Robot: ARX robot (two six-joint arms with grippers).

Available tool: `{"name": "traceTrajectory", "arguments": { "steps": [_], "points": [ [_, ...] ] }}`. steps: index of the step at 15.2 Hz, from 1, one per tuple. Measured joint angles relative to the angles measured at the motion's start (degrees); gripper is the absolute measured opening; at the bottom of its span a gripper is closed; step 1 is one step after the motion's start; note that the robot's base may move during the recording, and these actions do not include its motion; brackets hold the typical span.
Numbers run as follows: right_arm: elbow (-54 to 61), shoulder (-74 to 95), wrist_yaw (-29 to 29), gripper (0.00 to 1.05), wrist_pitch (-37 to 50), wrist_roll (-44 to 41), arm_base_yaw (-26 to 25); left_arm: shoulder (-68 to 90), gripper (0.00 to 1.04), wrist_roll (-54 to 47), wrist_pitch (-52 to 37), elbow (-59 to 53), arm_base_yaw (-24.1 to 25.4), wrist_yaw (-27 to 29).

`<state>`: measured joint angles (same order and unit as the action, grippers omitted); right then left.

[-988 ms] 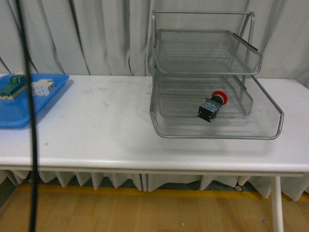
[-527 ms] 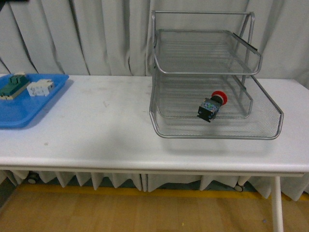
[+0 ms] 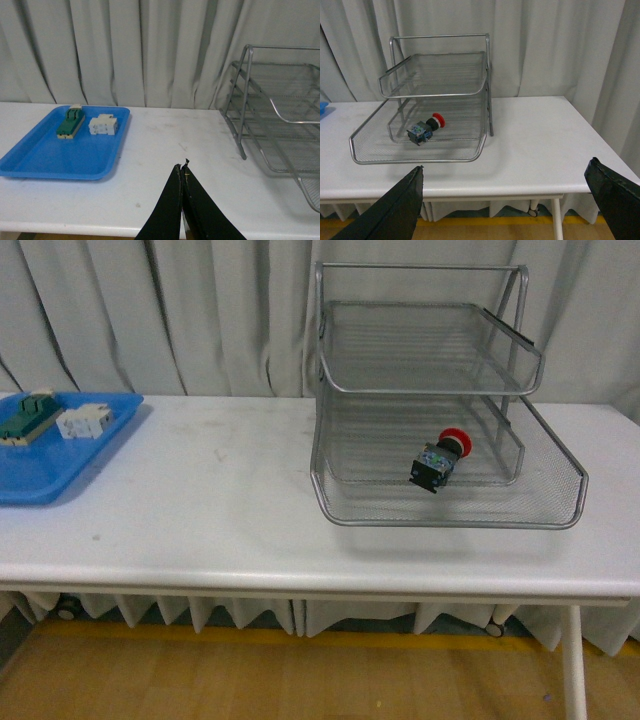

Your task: Place button on rack with both arms

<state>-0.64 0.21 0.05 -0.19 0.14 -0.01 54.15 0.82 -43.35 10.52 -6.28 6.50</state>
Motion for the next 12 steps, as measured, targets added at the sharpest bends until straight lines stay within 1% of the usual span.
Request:
{"name": "traceTrajectory", "arguments": {
  "steps": [3,4,5,9,10,12],
  "points": [
    [0.0,0.0,0.0,0.98,0.0,0.0,0.0,-5.7,0.02,0.0,2.8,-3.5,1.6,-1.7],
    [0.0,0.0,0.0,0.98,0.0,0.0,0.0,-8.6,0.02,0.0,4.5,-4.7,5.0,-5.9],
    [0.0,0.0,0.0,0.98,0.0,0.0,0.0,-10.6,0.02,0.0,5.6,-5.4,6.5,-5.6],
    [0.0,0.0,0.0,0.98,0.0,0.0,0.0,-17.3,0.02,0.0,10.3,-7.6,6.2,-6.5],
    [0.0,0.0,0.0,0.98,0.0,0.0,0.0,-18.3,0.02,0.0,7.6,-9.4,6.2,-6.5],
    [0.0,0.0,0.0,0.98,0.0,0.0,0.0,-22.0,0.02,0.0,12.4,-10.0,6.2,-6.5]
  ]
}}
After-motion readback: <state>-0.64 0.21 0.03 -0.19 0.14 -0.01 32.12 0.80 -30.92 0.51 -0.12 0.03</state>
